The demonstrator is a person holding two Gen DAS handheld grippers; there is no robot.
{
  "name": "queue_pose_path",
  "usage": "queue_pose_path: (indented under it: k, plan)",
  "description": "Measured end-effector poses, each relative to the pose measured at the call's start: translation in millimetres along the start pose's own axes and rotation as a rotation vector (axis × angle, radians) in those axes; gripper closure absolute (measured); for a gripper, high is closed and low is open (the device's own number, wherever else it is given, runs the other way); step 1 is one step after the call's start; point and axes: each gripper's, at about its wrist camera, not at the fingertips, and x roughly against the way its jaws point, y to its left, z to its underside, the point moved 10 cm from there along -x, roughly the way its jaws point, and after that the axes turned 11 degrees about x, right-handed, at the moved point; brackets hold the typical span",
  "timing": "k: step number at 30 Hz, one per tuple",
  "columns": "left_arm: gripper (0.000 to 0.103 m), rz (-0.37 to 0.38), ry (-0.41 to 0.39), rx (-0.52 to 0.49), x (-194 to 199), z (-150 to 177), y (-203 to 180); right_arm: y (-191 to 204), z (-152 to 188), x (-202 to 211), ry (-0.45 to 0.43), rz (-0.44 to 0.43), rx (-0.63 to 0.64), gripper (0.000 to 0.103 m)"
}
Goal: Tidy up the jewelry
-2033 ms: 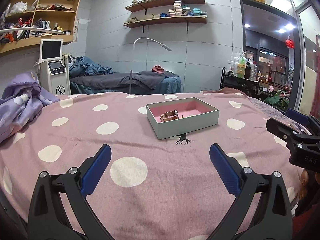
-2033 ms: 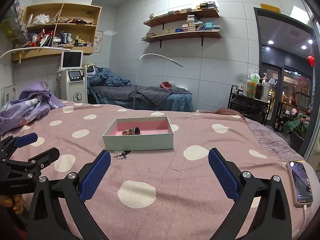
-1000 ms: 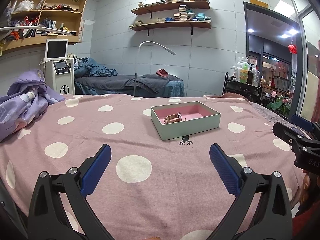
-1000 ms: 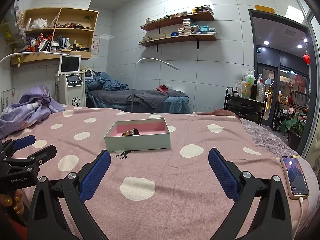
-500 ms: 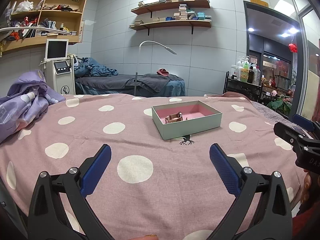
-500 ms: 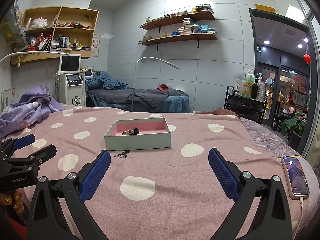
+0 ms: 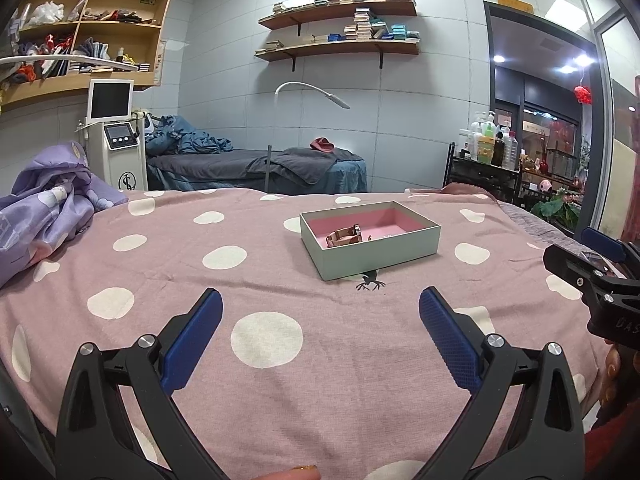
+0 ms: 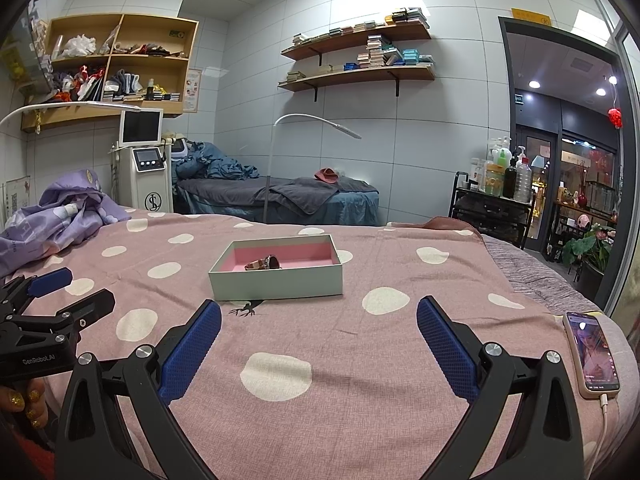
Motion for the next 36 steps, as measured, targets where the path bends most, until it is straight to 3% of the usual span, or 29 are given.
queue_pose_path:
  k: [36]
  plan:
    - [0.006,0.003,0.016,0.008,-0.9,2.4,-0.1,2.5,1.7,-1.5,0.008,-0.004,0.003,0.007]
